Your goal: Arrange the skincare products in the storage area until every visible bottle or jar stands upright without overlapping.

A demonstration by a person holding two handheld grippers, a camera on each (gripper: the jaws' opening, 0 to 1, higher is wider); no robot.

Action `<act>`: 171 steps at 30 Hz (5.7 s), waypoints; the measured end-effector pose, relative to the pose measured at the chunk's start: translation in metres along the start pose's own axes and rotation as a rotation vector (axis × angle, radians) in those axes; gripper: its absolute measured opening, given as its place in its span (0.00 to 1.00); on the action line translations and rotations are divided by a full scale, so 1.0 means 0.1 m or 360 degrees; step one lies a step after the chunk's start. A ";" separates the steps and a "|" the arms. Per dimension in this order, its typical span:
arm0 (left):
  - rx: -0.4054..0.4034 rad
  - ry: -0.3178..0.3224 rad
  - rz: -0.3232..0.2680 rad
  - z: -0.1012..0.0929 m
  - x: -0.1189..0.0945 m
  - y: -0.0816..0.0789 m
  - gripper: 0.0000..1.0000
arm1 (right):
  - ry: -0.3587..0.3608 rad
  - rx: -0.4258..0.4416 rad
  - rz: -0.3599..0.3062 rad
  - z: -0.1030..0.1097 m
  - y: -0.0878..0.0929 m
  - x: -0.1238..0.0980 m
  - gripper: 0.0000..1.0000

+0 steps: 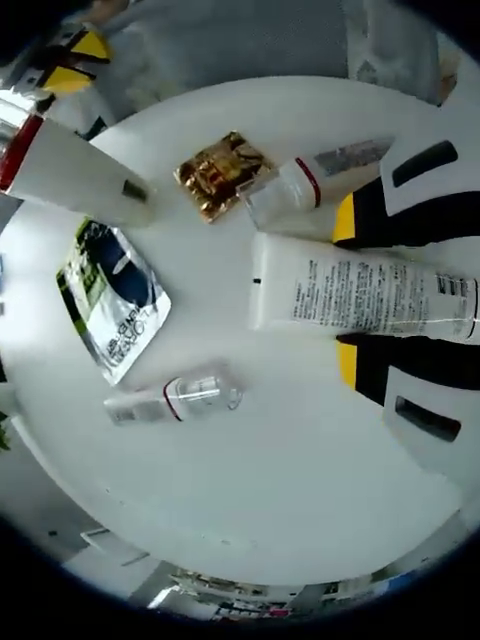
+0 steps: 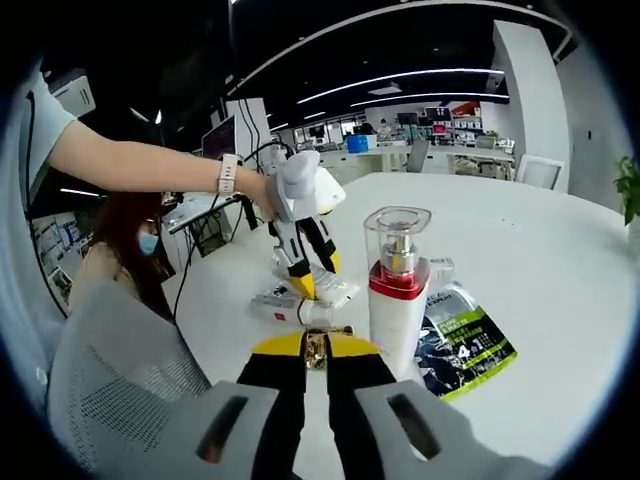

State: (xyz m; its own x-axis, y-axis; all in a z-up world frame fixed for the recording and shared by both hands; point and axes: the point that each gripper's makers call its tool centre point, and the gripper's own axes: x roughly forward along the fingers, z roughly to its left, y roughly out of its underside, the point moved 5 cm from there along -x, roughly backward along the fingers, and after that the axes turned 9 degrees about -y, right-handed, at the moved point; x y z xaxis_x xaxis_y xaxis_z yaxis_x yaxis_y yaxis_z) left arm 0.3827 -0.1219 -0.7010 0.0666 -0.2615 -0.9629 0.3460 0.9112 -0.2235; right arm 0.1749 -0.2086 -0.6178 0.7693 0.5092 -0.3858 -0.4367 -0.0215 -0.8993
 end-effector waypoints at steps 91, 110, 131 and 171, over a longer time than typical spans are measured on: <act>-0.1175 -0.0853 -0.1417 -0.20 -1.73 0.39 0.24 | -0.0118 -0.0104 0.0019 0.20 -0.12 0.00 0.18; -0.1015 -0.0565 -0.1593 -0.65 -1.74 -0.32 0.24 | -0.0070 -0.0171 -0.0059 0.19 -0.37 -0.19 0.16; -0.0894 -0.0280 -0.1571 -1.14 -1.37 -0.77 0.24 | -0.0001 -0.0219 -0.0107 0.07 -0.51 -0.35 0.16; -0.0696 -0.0219 -0.1572 -1.44 -1.05 -0.77 0.28 | -0.0080 -0.0166 -0.0085 0.15 -0.40 -0.19 0.15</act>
State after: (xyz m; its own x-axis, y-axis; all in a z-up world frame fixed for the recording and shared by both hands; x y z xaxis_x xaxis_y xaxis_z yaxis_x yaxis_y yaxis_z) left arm 0.2145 -0.1188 -0.6042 0.0558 -0.9493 -0.3094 -0.0569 0.3063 -0.9502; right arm 0.1707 -0.2049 -0.5710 0.7648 0.5544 -0.3283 -0.3428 -0.0812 -0.9359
